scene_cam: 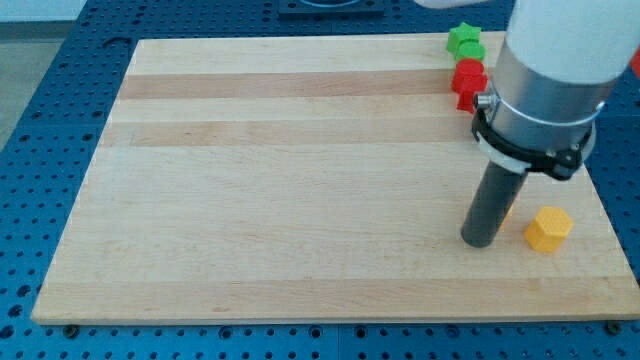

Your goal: Move the yellow heart into the blue cube

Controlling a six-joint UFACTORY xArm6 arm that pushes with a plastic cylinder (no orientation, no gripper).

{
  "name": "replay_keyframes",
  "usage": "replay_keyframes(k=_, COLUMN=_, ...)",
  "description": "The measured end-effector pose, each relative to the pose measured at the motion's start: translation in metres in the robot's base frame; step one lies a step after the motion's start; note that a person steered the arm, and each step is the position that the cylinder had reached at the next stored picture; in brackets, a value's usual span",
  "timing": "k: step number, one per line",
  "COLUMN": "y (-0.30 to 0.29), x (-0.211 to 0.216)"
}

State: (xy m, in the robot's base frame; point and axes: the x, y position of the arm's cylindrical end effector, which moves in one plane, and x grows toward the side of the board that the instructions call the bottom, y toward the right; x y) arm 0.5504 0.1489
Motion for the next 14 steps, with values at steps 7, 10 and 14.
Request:
replay_keyframes(k=7, y=0.02, x=-0.007)
replay_keyframes(k=10, y=0.031, x=-0.044)
replay_keyframes(k=14, y=0.019, x=-0.084)
